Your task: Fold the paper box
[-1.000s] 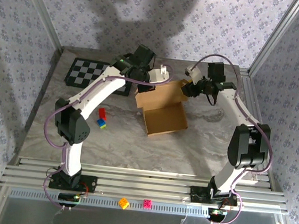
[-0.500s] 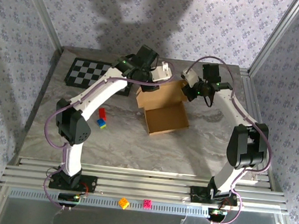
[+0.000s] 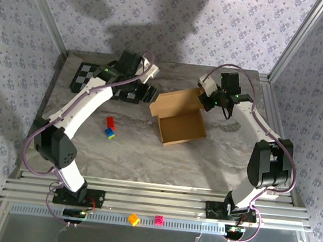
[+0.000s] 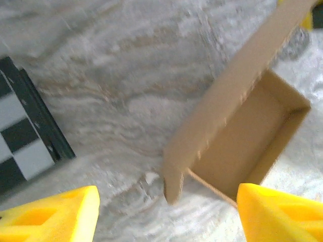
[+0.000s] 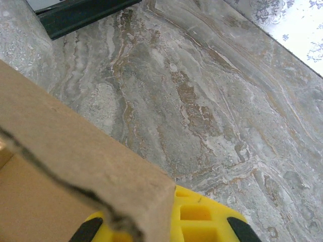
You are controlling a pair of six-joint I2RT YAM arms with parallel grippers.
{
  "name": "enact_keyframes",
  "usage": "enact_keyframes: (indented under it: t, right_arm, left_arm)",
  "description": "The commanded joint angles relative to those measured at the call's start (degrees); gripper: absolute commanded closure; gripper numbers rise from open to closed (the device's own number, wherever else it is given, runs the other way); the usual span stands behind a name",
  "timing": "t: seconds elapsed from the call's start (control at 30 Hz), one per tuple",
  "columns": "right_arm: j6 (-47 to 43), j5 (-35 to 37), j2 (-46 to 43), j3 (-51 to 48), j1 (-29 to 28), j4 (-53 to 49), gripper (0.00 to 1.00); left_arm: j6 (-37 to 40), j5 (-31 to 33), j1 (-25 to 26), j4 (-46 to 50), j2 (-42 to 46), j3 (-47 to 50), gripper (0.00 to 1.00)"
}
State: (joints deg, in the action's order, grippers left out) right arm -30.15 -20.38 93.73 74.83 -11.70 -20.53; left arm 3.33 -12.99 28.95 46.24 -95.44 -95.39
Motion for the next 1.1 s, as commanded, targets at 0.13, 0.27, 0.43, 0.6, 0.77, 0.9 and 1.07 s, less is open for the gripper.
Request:
enact_keyframes:
  t: [0.13, 0.27, 0.43, 0.6, 0.77, 0.9, 1.07]
  right_arm:
    - [1.4, -2.2, 0.5, 0.4, 1.1, -0.1, 1.00]
    - [1.5, -2.6, 0.9, 0.2, 1.2, -0.1, 1.00]
    - [1.7, -2.7, 1.7, 0.7, 1.2, -0.4, 1.00]
    - [2.5, -2.3, 2.3, 1.3, 1.2, -0.1, 1.00]
    - [5.0, -1.7, 2.6, 1.2, 0.9, 1.1, 1.00]
    - [8.8, -1.2, 2.6, 0.8, 0.5, 3.3, 1.00]
    - [14.3, 0.9, 1.7, -0.7, -0.5, 7.1, 1.00]
  left_arm:
    - [0.2, -4.8, -0.5, -6.4, 2.7, 9.4, 0.26]
    - [3.3, -3.4, -0.2, -6.6, 0.1, 9.0, 0.24]
    - [4.1, -4.2, 0.1, -6.8, -4.6, 5.6, 0.27]
    - [1.8, -4.4, 0.7, -5.2, -9.2, 2.4, 0.51]
    - [-2.2, -2.5, 1.0, -7.0, -9.5, 3.3, 0.61]
    - [-5.3, -1.0, 1.4, -9.3, -10.3, 3.1, 0.72]
    - [-9.7, 2.1, 2.5, -10.2, -11.5, 2.2, 0.89]
